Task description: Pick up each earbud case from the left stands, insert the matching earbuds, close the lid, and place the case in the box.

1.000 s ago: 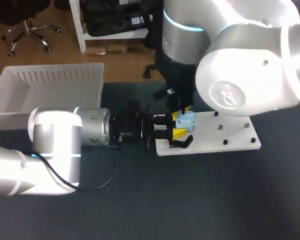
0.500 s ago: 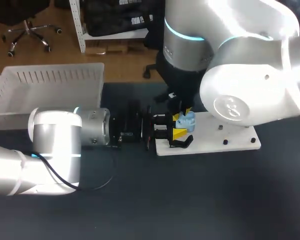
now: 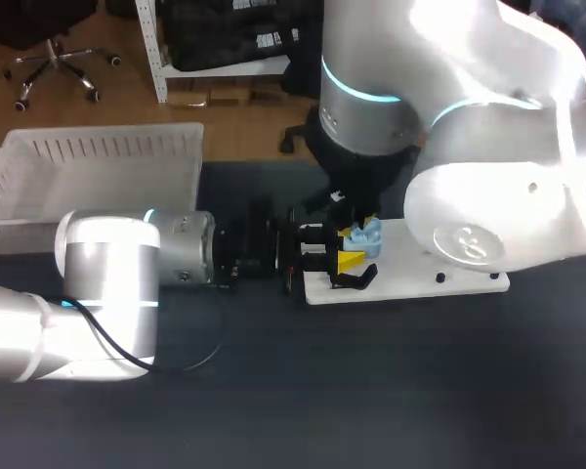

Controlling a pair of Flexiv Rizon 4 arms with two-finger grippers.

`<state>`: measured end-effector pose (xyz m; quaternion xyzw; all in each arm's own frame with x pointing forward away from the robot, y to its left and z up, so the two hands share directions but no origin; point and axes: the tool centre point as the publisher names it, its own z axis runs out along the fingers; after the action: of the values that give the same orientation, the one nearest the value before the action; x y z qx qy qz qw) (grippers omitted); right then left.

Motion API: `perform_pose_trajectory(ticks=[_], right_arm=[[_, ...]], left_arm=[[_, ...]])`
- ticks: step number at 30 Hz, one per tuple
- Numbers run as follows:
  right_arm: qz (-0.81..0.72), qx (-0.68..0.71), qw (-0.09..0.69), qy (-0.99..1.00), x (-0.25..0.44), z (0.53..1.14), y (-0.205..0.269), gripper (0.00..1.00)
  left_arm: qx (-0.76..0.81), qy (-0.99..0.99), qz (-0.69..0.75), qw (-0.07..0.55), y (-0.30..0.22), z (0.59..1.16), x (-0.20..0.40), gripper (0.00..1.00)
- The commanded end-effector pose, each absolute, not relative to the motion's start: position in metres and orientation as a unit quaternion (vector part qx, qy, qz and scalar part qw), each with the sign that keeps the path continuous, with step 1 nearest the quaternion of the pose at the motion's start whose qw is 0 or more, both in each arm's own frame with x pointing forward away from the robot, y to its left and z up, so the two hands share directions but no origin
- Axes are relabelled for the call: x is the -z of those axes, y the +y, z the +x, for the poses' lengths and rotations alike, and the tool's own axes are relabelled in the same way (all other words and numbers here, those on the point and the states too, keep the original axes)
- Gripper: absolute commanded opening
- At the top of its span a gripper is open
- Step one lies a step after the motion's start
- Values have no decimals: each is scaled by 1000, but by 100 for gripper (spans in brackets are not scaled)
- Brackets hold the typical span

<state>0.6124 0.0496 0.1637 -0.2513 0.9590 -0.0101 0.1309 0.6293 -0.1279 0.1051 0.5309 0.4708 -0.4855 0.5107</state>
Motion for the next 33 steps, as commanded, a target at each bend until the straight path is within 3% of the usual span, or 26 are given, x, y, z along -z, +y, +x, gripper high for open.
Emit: perform_pose_trajectory(ticks=[1,33], right_arm=[[-250,9,137,958,-163,609,47,0],[-240,10,146,960,-153,613,43,0]], left_arm=[[483,471,529,514,-128,627,-104,0],[483,471,529,514,-128,627,-104,0]])
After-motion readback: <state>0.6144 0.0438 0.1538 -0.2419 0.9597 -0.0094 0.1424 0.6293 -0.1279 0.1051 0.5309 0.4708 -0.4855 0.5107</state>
